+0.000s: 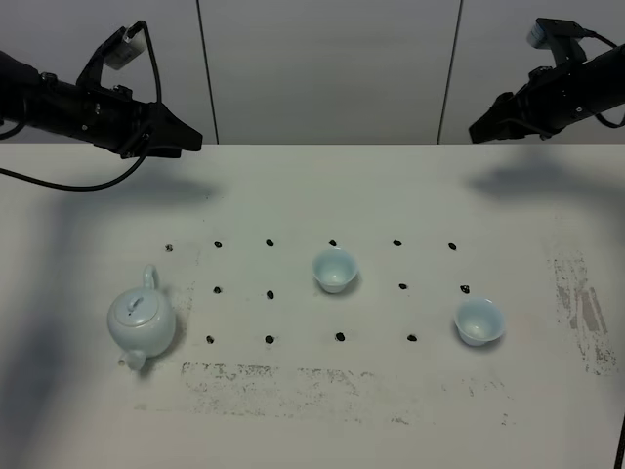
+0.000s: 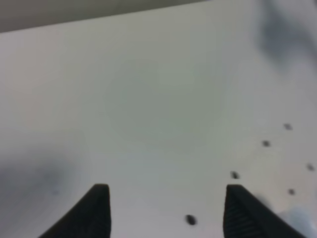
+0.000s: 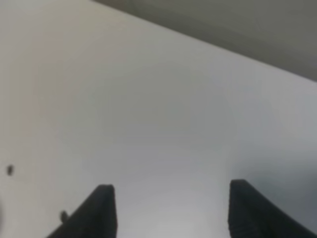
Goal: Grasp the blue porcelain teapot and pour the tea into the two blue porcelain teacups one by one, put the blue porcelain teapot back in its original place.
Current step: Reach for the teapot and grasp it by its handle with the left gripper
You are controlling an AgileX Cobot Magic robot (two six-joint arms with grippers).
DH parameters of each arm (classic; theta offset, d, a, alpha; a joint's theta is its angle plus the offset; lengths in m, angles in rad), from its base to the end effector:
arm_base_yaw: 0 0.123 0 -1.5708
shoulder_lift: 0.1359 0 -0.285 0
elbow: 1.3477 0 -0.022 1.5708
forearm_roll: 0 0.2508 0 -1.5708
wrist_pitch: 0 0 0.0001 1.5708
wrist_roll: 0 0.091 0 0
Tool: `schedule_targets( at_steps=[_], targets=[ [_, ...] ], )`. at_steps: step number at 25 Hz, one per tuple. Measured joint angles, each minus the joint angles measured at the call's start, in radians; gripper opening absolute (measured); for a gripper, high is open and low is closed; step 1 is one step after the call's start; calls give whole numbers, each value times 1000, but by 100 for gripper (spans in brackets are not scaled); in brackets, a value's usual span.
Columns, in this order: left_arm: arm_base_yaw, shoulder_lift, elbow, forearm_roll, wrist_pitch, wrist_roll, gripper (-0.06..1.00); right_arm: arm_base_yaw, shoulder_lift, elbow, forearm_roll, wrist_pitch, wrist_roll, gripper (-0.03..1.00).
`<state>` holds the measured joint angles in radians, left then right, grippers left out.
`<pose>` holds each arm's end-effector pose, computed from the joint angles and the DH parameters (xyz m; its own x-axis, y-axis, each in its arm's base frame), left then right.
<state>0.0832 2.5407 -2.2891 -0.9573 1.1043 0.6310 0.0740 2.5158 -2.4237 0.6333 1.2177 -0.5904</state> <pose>0.5420 -0.0215 0.1786 -0.8253 -0.0260 -0.5641 0.3786 0.7157 -0.5868 0.5282 0.0899 0.2089 -0.7595 -0.3358 -0.5572 -0.5772 0.7429 0.3390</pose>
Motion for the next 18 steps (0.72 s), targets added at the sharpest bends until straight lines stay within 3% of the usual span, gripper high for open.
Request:
schedule_targets(
  at_steps=[4, 6, 10, 16, 18],
  targets=[
    [-60, -61, -2, 337, -63, -112, 52, 0, -117, 101, -205, -12, 97, 48],
    [-87, -96, -2, 439, -70, -167, 52, 0, -178, 163, -282, -8, 141, 47],
    [-111, -154, -2, 507, -65, -230, 48, -4, -264, 274, -396, 2, 208, 45],
    [-112, -207, 15, 543, -42, -242, 33, -72, -424, 533, -373, -7, 221, 41],
    [-112, -238, 58, 546, -42, -222, 28, -83, -514, 648, -374, -53, 217, 41]
  ],
)
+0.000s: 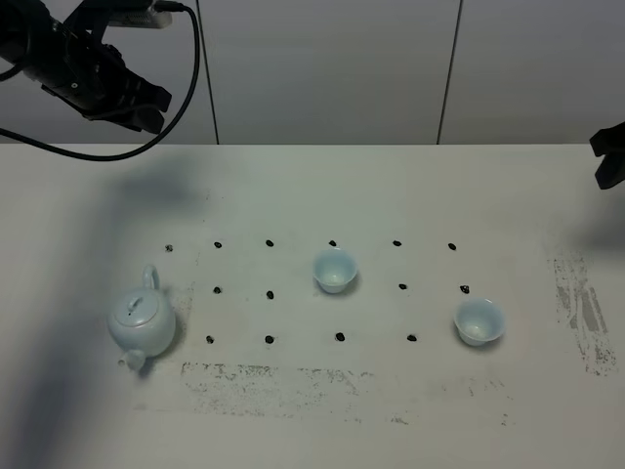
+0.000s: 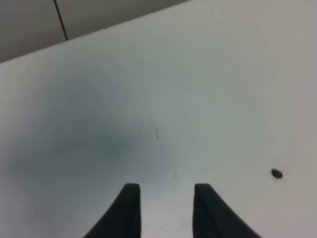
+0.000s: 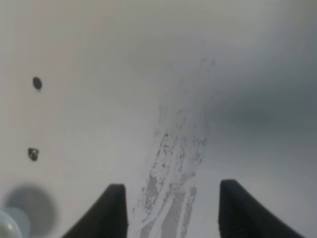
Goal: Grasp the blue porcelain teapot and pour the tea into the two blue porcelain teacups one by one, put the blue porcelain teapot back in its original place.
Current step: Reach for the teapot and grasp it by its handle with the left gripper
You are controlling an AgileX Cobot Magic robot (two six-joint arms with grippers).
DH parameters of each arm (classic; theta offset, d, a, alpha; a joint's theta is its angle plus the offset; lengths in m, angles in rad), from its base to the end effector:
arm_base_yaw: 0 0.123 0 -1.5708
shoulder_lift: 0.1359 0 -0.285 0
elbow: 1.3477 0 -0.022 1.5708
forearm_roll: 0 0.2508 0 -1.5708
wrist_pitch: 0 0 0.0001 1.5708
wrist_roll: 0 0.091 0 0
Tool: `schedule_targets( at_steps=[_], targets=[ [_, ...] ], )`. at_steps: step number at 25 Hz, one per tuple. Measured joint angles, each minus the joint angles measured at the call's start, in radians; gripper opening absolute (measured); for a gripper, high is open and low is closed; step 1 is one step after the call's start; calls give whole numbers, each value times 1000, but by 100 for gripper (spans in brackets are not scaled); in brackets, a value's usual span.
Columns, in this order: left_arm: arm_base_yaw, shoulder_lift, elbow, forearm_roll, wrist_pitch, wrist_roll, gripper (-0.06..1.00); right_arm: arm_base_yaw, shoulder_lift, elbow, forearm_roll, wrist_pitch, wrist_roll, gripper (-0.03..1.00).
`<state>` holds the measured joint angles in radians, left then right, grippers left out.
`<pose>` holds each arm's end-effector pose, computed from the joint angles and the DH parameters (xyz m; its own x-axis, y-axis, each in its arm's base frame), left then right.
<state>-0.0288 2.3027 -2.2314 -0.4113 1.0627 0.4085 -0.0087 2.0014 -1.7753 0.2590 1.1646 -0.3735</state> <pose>0.5121 -0.0466 0.2610 -0.7870 0.2083 -0.5807 0.3763 0.9080 -0.1842 0.4289 0.0177 0.2655 -0.9114 -0.2506 -0.3263 -0.3101 0.9397 0.1445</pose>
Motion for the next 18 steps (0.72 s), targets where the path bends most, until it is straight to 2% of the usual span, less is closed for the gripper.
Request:
schedule_targets(
  at_steps=[4, 9, 13, 15, 18],
  targets=[
    [-1, -104, 189, 1, -70, 51, 21, 2, -186, 185, 13, -106, -12, 41],
    [-1, -314, 581, -23, -375, 151, 16, 2, -409, 382, 21, -209, -7, 41],
    [-1, -459, 801, -57, -574, 254, 16, 3, -606, 521, 28, -245, 9, 41],
    [-1, -512, 872, -65, -625, 279, 16, 3, -704, 581, 28, -250, 26, 41],
    [-1, -541, 909, -67, -630, 292, 16, 3, -834, 679, 30, -252, 54, 41]
  ],
)
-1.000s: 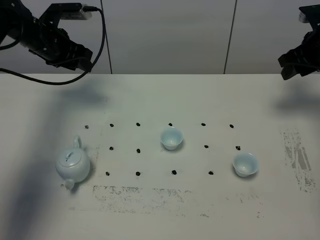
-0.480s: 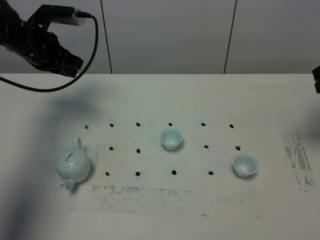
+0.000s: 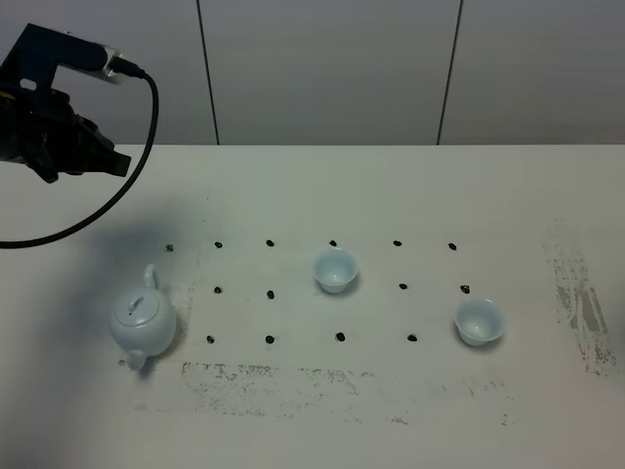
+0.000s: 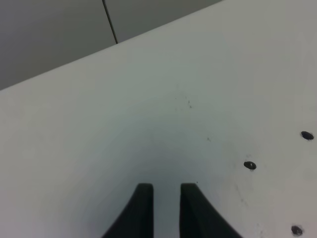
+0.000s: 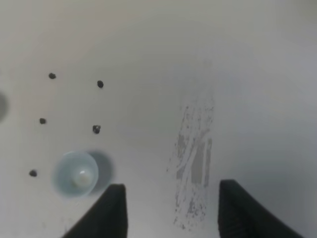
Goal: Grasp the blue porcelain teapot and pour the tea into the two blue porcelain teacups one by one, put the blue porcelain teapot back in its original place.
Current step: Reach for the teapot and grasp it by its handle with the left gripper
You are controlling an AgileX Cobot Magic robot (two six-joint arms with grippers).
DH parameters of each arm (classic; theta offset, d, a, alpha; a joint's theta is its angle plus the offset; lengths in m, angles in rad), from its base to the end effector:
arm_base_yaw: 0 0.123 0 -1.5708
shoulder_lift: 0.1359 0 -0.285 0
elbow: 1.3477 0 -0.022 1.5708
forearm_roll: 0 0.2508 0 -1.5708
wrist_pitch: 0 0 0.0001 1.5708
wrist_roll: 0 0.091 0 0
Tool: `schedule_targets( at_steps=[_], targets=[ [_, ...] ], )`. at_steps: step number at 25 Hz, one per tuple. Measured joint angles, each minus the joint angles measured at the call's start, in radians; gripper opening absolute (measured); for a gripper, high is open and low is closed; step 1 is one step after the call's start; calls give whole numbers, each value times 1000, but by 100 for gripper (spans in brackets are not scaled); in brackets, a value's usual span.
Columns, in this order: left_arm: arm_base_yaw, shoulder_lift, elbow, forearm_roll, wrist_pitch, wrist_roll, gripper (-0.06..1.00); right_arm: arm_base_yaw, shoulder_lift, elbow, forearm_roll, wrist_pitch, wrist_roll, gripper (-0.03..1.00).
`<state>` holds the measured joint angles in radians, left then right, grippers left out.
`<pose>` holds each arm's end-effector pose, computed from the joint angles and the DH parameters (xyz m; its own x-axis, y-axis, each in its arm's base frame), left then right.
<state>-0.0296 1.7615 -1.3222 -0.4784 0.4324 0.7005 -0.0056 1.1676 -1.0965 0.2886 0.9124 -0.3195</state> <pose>0.3996 -0.0294 0.2668 -0.6078 0.2708 -0.7465 0.3393 0.9385 0.0642 0.2320 0.0192 0.3558 -0.7412 -0.1316 -0.6583 -0.2444 0.9662 0.0820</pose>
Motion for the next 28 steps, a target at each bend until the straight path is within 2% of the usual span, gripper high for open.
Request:
schedule_targets(
  at_steps=[7, 16, 22, 25, 28],
  targets=[
    [0, -4, 9, 0, 10, 7, 16, 0, -314, 190, 6, 27, 54, 39],
    [0, -4, 9, -1, 8, 7, 16, 0, -729, 347, -11, 70, 78, 32],
    [0, -4, 9, -1, -4, 18, 16, 0, -894, 444, -108, 167, 161, 31],
    [0, -4, 9, -1, -18, 27, 21, 0, -952, 455, -129, 201, 178, 31],
    [0, -4, 9, -1, -19, 37, 31, 0, -1010, 455, -140, 203, 180, 31]
  ],
)
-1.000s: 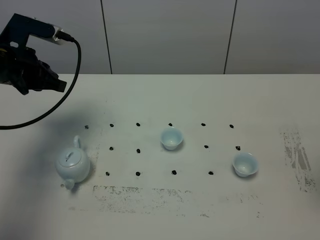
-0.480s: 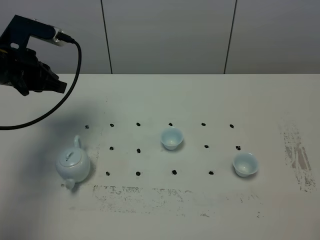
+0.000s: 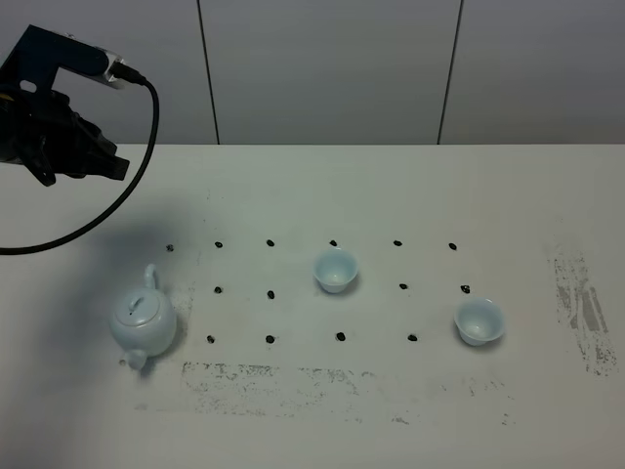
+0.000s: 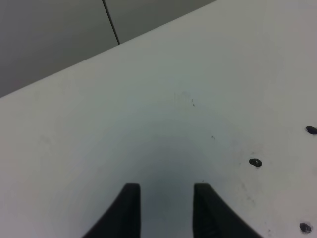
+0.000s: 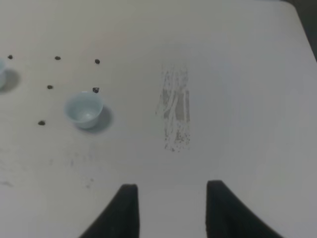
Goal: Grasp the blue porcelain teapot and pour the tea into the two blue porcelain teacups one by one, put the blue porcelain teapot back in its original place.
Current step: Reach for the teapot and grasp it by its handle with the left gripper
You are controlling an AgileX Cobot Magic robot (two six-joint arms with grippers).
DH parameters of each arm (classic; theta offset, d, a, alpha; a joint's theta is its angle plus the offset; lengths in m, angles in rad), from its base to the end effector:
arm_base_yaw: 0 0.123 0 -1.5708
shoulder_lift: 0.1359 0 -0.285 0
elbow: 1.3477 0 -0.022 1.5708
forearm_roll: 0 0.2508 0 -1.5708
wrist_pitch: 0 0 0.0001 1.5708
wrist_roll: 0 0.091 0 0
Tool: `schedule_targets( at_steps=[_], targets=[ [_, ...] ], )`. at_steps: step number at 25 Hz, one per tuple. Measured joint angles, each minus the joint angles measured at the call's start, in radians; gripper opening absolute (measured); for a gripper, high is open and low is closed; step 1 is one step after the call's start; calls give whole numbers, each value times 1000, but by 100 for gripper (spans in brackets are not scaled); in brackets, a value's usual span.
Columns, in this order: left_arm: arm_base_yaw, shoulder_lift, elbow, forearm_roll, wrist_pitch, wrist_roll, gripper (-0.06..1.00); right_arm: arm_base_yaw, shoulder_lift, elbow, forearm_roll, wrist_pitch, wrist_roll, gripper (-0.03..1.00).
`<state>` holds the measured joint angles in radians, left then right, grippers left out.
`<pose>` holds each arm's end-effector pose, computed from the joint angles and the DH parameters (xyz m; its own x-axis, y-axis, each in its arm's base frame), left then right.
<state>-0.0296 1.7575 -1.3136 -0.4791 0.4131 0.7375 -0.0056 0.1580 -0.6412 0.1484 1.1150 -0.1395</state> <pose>0.3991 -0.0287 0.2668 -0.5881 0.3018 -0.7504 0.3524 0.9307 0.0981 0.0038 0.0121 0.3130 -0.5049 -0.0702 -0.8603 -0.1459 0.9893 0.0049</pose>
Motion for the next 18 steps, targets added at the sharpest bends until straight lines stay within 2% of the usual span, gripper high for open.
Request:
schedule_targets(
  at_steps=[3, 5, 9, 13, 18],
  targets=[
    [0, 0, 0, 0, 0, 4, 41, 0, -49, 0, -9, 6, 0, 31],
    [0, 0, 0, 0, 0, 5, 44, 0, -81, 0, -11, 10, 1, 31],
    [0, 0, 0, 0, 0, 6, 46, 0, -134, 22, -12, 9, 1, 31],
    [0, 0, 0, 0, -2, 6, 46, 0, -162, 111, -18, 15, 6, 31],
    [0, 0, 0, 0, -6, 7, 46, 0, -165, 118, -35, 10, 9, 31]
  ],
)
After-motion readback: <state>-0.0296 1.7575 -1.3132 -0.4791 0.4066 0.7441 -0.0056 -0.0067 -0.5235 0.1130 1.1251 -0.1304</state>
